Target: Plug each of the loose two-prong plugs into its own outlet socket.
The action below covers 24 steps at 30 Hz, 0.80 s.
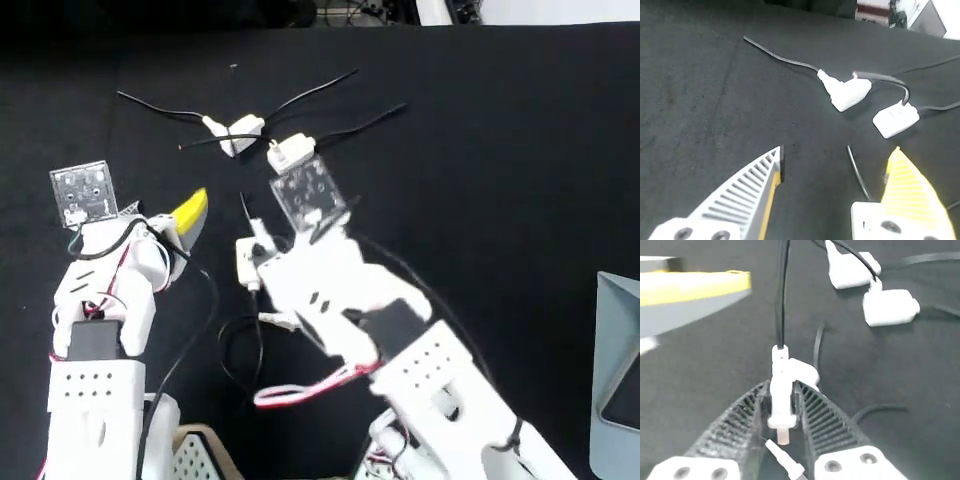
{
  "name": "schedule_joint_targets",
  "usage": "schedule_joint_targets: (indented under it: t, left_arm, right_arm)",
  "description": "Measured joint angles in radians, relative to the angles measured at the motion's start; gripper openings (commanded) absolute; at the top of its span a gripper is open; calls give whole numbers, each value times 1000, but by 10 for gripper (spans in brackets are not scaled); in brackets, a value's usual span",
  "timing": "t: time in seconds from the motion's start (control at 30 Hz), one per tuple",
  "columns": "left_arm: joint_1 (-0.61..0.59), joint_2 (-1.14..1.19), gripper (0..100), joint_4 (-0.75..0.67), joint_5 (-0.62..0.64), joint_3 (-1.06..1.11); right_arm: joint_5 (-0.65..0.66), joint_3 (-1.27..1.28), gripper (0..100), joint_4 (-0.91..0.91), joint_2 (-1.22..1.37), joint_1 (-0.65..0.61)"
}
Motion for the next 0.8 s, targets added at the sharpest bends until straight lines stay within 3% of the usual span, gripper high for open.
schedule_joint_targets:
  t: [0.3,0.53,0.8]
  left_arm:
    - [91,0,324,-26,0,29]
    - [160,-34,325,109,-2,-15]
    - [242,-292,325,239,-91,-20]
  right_arm:
    - [28,78,11,-91,-48,-68]
    - [28,78,11,-92,15,-68]
    - [28,78,11,-114,41,-57]
